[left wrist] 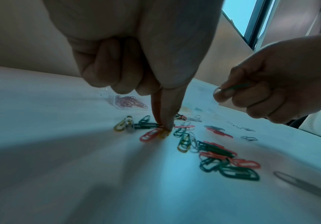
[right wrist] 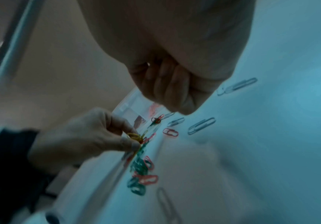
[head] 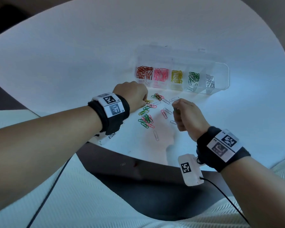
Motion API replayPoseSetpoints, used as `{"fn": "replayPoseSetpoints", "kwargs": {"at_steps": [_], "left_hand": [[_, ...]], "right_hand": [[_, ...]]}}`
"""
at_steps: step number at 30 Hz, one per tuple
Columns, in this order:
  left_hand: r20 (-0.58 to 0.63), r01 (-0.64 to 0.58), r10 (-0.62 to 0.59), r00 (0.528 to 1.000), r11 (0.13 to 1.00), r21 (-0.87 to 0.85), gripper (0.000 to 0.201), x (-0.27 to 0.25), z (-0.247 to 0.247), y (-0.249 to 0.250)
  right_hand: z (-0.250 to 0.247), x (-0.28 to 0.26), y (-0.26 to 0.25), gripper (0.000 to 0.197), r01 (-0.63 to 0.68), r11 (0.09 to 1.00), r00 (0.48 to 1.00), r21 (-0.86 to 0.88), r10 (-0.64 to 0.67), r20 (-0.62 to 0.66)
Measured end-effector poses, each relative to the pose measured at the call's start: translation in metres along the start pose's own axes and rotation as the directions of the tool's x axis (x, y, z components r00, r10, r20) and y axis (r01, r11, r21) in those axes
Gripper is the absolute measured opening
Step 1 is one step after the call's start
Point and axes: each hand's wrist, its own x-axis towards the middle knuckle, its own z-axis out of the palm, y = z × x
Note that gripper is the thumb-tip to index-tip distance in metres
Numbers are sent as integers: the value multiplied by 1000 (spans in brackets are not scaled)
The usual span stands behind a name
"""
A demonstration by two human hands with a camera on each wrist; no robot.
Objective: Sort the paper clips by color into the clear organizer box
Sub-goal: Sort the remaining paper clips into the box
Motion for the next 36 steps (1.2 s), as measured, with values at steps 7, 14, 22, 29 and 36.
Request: {"fn": "replayPoseSetpoints", "kwargs": {"at_steps": [7,14,22,29,36], "left_hand": [[13,24,-24,1000,998,-58,17,0,0,-1],[-33,54,-59,998,989,-135,9,-1,-10,-1],[48,65,-50,998,911,-407,4,0,-19,-3],[120,53,8,993,867,-495,7,0,-23,-3],[91,80,-57,994,961,-266,10,-4,-23,-5]], "right_hand": [[-11,-5,-7,19,-264,774,948,575,97,305],[-8,-3,-10,53,-239,671,949,702,9,315],[-6,5,-8,51,-104,897,994,429,102,27],[3,14,-18,23,0,999,995,54,6,-98],[28,40,-26,17,142,762,953,-632,-278,-120]]}}
